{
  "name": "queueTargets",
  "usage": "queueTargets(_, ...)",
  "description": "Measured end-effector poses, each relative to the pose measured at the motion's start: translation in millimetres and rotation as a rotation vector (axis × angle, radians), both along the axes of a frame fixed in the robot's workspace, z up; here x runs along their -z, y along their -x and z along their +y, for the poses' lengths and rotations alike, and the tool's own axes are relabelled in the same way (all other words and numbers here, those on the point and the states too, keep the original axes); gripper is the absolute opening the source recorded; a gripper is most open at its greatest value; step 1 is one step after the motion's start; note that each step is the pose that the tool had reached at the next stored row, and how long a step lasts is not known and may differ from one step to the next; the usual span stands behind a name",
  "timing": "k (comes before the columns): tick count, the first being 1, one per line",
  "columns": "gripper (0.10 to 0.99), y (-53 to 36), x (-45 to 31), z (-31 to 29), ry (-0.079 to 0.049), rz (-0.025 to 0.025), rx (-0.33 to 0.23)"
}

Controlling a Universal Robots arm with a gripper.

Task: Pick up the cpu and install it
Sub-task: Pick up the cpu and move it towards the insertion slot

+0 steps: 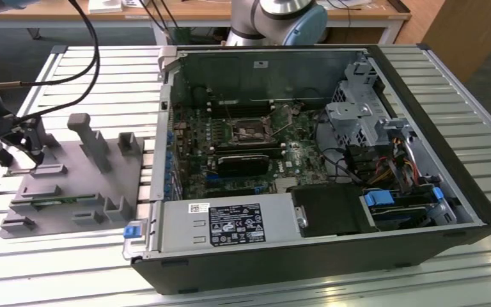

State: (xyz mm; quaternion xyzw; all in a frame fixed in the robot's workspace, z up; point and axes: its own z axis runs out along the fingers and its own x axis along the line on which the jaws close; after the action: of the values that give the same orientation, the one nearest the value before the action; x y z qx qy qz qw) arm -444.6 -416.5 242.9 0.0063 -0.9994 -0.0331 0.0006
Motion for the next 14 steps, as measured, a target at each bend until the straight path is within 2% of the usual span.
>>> queueTargets(14,0.533,0.0,-19.8,0.0,-0.001,0.0,0.0)
